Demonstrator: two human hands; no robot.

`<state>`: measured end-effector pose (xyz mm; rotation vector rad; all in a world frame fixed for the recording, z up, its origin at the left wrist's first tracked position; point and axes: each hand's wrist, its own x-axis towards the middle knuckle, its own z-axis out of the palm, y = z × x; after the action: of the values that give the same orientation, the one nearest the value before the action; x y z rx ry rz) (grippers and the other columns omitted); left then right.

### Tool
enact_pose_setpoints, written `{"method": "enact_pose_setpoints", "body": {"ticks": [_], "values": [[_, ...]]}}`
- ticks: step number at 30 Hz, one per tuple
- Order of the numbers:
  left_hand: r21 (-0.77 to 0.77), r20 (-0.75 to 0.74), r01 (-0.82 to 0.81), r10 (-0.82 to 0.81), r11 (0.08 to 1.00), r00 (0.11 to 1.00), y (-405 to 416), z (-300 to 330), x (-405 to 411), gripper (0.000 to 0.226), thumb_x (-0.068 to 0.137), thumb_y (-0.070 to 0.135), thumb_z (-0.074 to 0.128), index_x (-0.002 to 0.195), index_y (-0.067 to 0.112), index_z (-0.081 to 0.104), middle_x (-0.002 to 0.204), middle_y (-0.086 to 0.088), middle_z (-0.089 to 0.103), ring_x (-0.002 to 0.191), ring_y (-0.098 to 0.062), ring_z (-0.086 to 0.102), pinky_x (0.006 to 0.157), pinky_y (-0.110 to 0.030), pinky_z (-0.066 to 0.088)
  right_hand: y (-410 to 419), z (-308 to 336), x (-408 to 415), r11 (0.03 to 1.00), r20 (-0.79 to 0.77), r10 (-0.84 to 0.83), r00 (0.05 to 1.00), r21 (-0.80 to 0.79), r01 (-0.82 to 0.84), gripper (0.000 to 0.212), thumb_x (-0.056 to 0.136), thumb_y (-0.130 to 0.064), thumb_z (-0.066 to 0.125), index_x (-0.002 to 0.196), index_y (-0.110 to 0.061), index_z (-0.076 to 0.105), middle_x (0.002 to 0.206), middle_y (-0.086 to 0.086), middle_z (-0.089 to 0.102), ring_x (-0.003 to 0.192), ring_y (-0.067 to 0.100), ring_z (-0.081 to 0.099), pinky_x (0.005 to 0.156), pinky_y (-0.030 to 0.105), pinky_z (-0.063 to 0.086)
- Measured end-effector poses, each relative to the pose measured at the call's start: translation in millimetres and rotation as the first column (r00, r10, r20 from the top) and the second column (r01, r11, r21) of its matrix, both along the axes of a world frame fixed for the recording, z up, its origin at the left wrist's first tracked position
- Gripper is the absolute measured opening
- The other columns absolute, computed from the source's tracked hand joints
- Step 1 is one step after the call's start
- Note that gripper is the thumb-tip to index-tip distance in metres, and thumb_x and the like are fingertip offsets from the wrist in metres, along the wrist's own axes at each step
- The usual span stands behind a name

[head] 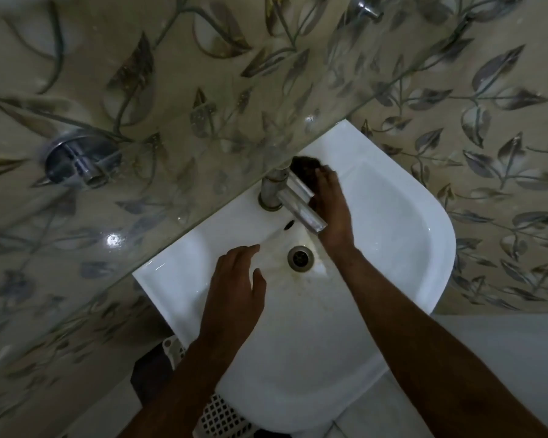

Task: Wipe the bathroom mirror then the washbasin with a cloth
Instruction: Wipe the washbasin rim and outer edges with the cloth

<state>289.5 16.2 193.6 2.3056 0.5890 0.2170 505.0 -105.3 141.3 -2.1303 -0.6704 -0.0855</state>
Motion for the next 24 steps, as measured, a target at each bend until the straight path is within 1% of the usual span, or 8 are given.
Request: {"method": "enact_pose_setpoints", "body": {"ticks": [4,6,8,10,12,16,19,24], "values": [[0.008,-0.006,-0.044,0.044,0.999,0.999,6.0,-0.8,-16.2,0.038,0.098,0.019,0.055,0.136,0.02,0.054,0.132,0.002,0.059,0.121,-0.006,0.049,0.095,-0.017,0.038,12.4,-5.1,-22.6,0.99,0.017,-0.094,0.995,0.102,0.092,0.054,0.105,-0.025,0.049,0.151,-0.003,0.034,0.16,0.02,0.026,0.148,0.042,0.025,0.12,0.057,0.026],[-0.002,-0.001,-0.056,0.056,0.998,0.998,8.7,0.8,-20.6,0.037,0.098,0.017,0.056,0.135,0.019,0.055,0.13,0.001,0.061,0.121,-0.011,0.053,0.095,-0.019,0.039,24.3,-14.7,-50.4,0.993,-0.068,-0.045,0.997,0.103,0.052,0.043,0.107,-0.018,0.043,0.149,-0.009,0.04,0.15,0.018,0.044,0.133,0.043,0.047,0.11,0.059,0.04],[-0.009,0.008,-0.066,0.066,0.998,0.998,11.5,1.9,-23.5,0.037,0.097,0.016,0.057,0.134,0.019,0.056,0.13,0.001,0.061,0.121,-0.014,0.055,0.096,-0.022,0.041,32.6,-12.3,-76.0,0.995,-0.147,-0.096,0.985,-0.001,0.097,0.04,0.104,-0.01,0.043,0.144,-0.01,0.047,0.129,0.011,0.061,0.112,0.022,0.062,0.096,0.03,0.053],[-0.007,0.02,-0.083,0.083,0.996,0.996,13.5,4.5,-27.1,0.037,0.097,0.015,0.058,0.134,0.019,0.056,0.13,0.001,0.062,0.12,-0.015,0.055,0.096,-0.023,0.041,40.9,-5.1,-99.3,0.975,-0.206,-0.223,0.953,-0.06,0.215,0.042,0.104,-0.008,0.043,0.145,-0.016,0.047,0.134,0.009,0.06,0.111,0.013,0.062,0.085,0.002,0.044],[-0.029,0.03,-0.099,0.1,0.995,0.994,14.6,7.9,-30.0,0.037,0.097,0.013,0.058,0.134,0.019,0.056,0.13,0.001,0.061,0.12,-0.014,0.055,0.096,-0.023,0.04,47.4,4.9,-125.1,0.975,-0.213,-0.22,0.952,-0.039,0.217,0.051,0.103,0.0,0.041,0.15,-0.017,0.039,0.152,0.008,0.045,0.13,0.013,0.053,0.096,0.011,0.047],[-0.061,0.015,-0.128,0.129,0.99,0.991,17.8,12.8,-42.4,0.039,0.097,0.015,0.057,0.136,0.019,0.054,0.133,0.001,0.059,0.123,-0.012,0.051,0.099,-0.024,0.042,60.5,3.1,-174.7,0.971,-0.002,0.202,0.979,-0.127,-0.201,0.063,0.096,-0.001,0.052,0.154,-0.016,0.032,0.165,0.006,0.017,0.154,0.023,0.009,0.122,0.043,0.025],[-0.071,0.029,-0.132,0.134,0.989,0.991,18.7,17.1,-55.9,0.039,0.098,0.014,0.055,0.136,0.02,0.054,0.131,0.002,0.058,0.12,-0.008,0.049,0.1,-0.023,0.039,71.4,9.2,-152.2,0.931,0.096,0.296,0.95,-0.253,-0.265,0.053,0.097,-0.014,0.047,0.15,-0.011,0.04,0.158,0.013,0.034,0.15,0.033,0.024,0.121,0.048,0.027],[-0.076,0.012,-0.166,0.167,0.983,0.986,28.0,15.3,-77.0,0.04,0.097,0.014,0.055,0.136,0.022,0.053,0.13,0.005,0.057,0.121,-0.012,0.05,0.1,-0.021,0.036,84.0,13.9,-105.0,0.966,0.145,0.072,0.987,-0.258,-0.032,0.051,0.091,0.003,0.051,0.142,-0.006,0.052,0.147,0.017,0.049,0.137,0.036,0.045,0.11,0.051,0.041]]}}
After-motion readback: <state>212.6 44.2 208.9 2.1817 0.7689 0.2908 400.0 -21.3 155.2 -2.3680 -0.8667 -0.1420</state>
